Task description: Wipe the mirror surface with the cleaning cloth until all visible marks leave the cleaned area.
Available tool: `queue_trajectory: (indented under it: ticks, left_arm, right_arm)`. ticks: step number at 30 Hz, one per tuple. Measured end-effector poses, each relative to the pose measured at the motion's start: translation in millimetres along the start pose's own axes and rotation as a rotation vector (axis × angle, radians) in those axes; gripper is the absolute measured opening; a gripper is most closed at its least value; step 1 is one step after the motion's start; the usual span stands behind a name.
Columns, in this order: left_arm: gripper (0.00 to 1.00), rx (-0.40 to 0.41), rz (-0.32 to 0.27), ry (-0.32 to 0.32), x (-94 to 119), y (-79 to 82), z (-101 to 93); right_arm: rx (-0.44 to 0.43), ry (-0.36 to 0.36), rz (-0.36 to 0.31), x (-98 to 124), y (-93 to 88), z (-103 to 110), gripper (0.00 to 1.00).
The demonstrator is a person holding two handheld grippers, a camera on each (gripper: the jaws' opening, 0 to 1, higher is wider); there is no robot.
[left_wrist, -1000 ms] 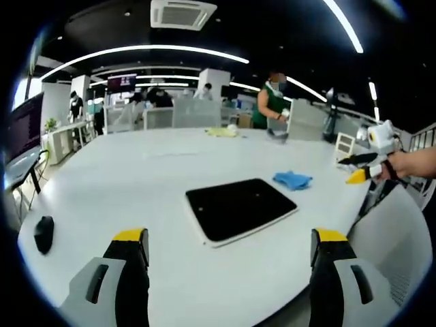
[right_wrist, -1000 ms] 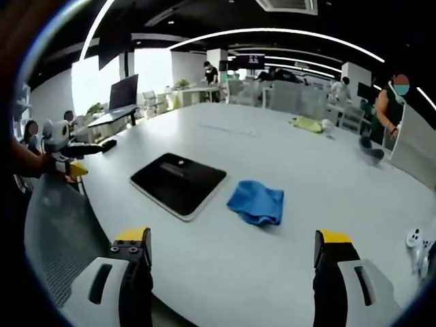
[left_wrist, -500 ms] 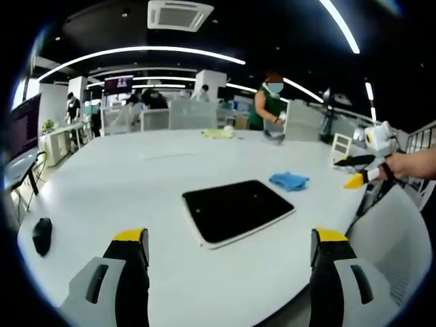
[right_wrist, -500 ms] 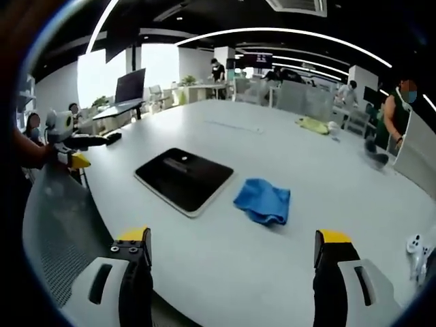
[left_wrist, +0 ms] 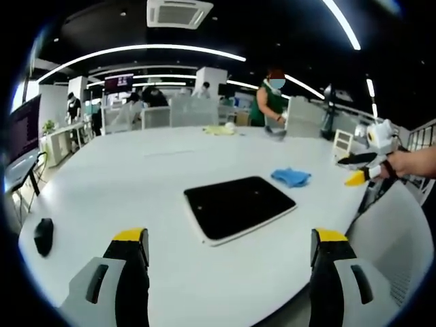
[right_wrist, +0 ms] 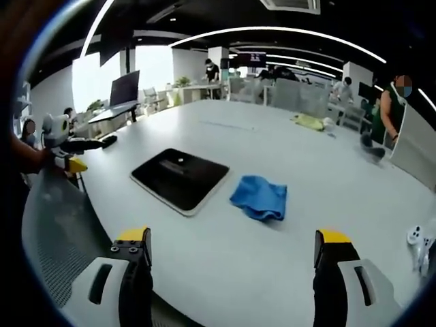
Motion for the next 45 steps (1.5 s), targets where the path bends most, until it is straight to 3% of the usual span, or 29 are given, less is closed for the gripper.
queue_trajectory:
  ticks: [6,12,15,16,27,34,36,45]
  left_arm:
    - [0.99,0.006,-0.001,0.0,0,-0.4,0.2]
    - [0.99,0.007,0.002,-0.003,0,-0.7,0.1]
    - [0.99,0.007,0.002,-0.002,0,-0.4,-0.1]
    - [0.99,0.008,0.001,-0.002,0,-0.2,-0.1]
    - [0.99,0.011,-0.011,0.004,1,1.0,1.6]
    - [0.99,0.019,-0.017,0.01,2,1.2,2.3]
    - [0.99,0.019,-0.016,0.009,2,1.2,2.0]
    - [0.99,0.016,-0.007,0.002,0,0.0,1.0]
  right_arm:
    - [-0.013,-0.002,0.006,3,-11.7,7,1.0]
    - [-0.027,-0.018,-0.007,5,-8.8,3,1.0]
    - [-0.043,0.0,0.0,6,3.5,-1,1.0]
    - [-0.059,0.033,0.036,6,3.0,2,1.0]
    - [-0.003,0.034,0.085,8,44.5,-16,1.0]
    - [-0.065,0.055,0.142,0,58.5,-30,0.93]
    - [-0.032,0.035,0.158,-4,63.1,-37,0.97]
    - [0.035,0.065,0.227,-13,98.3,-52,0.98]
Point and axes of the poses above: the point that each gripper's makers call its tool centre point, and the gripper's own axes: x roughly backward along the fingers, z roughly to its left, y roughly out of its top, the point moved 4 cm from there along x, roughly backward along the fingers, and after that the axes turned 5 degrees about -y, right-handed, at the moved point
